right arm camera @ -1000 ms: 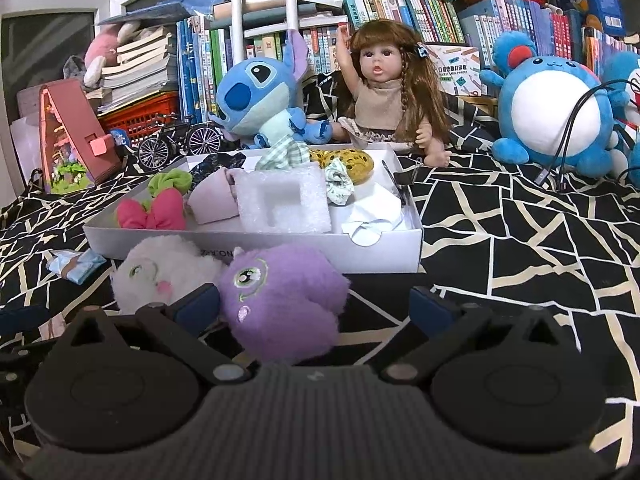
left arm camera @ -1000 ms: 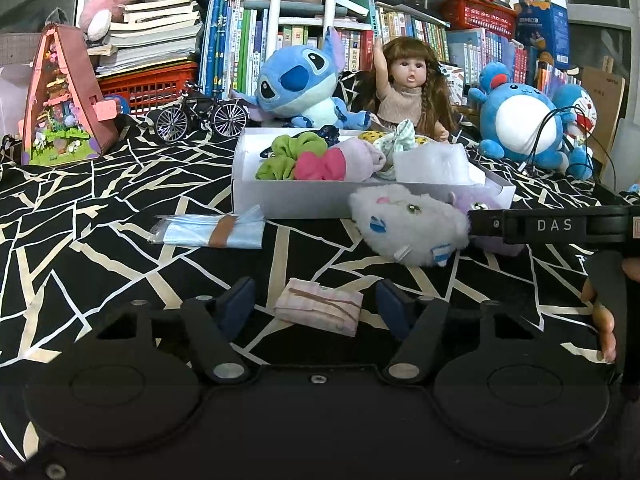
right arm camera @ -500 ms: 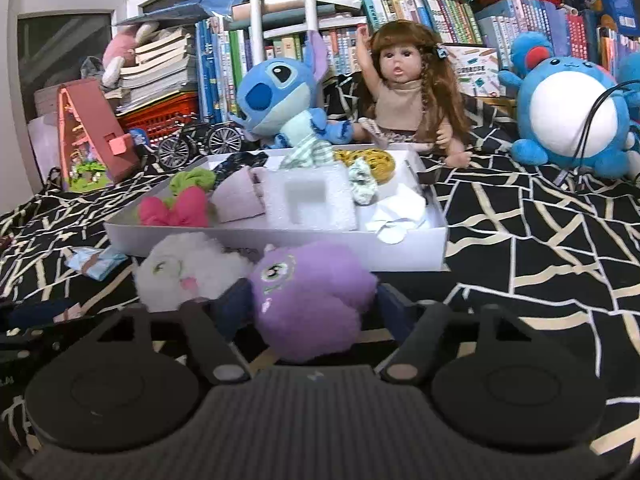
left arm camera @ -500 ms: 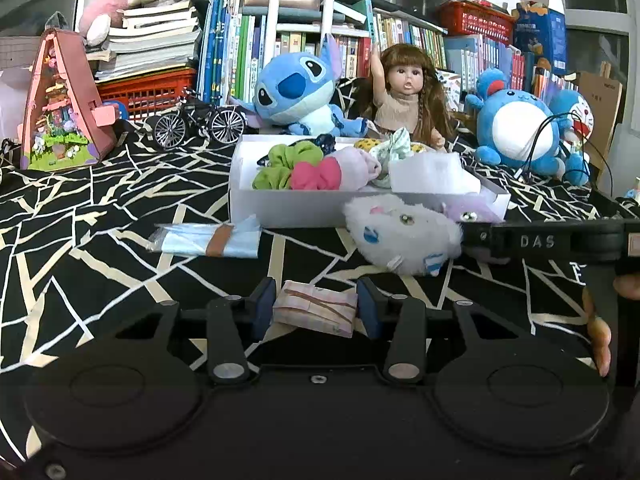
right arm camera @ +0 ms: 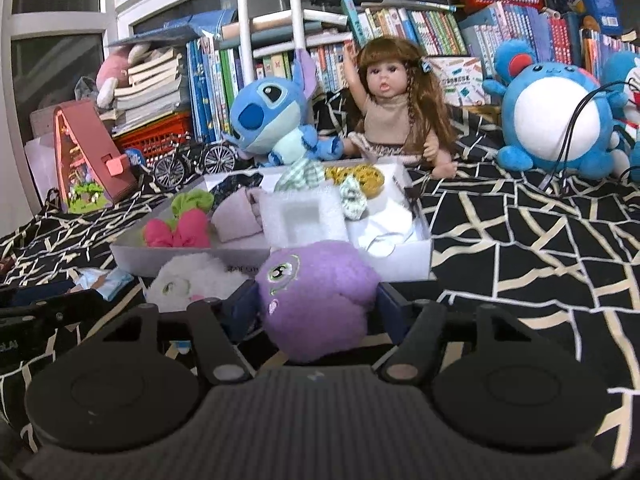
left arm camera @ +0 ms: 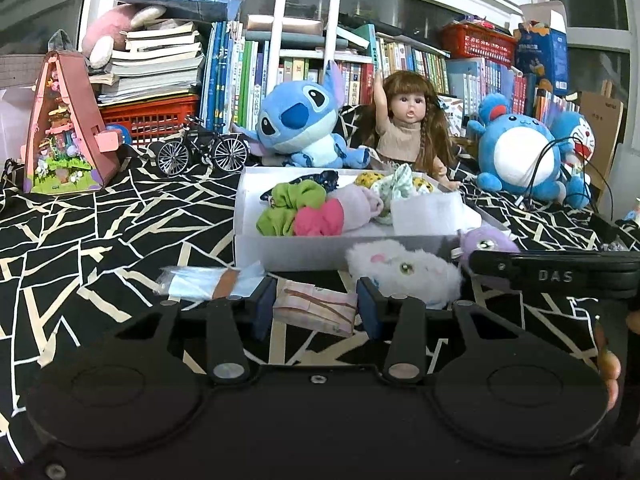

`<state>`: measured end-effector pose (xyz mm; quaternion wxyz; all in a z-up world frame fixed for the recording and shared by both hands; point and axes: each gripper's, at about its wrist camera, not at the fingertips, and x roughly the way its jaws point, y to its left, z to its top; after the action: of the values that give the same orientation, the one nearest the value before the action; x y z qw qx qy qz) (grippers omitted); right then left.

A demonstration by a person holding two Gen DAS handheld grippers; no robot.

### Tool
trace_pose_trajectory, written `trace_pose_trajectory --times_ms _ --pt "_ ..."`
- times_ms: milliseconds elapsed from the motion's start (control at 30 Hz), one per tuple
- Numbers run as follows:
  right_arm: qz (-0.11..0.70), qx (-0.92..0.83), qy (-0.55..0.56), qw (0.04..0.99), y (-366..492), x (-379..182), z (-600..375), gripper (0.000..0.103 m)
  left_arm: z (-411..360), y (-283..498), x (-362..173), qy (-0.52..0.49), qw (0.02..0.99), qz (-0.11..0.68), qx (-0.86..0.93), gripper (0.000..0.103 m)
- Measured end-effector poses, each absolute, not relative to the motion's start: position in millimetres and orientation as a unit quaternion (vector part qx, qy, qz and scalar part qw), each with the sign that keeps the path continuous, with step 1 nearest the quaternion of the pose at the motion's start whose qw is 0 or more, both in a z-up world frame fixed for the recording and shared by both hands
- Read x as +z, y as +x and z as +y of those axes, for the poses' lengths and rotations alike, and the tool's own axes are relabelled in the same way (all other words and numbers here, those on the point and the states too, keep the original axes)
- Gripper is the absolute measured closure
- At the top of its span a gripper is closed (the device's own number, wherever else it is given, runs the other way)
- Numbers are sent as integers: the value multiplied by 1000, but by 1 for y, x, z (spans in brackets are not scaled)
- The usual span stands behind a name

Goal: Organize soft objects
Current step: 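Grasp the purple plush with the right tool while the left tool holds the striped cloth, then carry the purple plush with the right tool while the left tool carries the striped cloth to the box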

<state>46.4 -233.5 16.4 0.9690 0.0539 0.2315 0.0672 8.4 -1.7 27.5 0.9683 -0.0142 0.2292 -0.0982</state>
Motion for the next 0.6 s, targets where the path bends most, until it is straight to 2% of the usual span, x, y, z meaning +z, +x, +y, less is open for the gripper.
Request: trace_pose_trajectory --times_ms 600 --pt "215 42 64 974 68 50 -250 37 9 65 66 -38 970 221 -90 61"
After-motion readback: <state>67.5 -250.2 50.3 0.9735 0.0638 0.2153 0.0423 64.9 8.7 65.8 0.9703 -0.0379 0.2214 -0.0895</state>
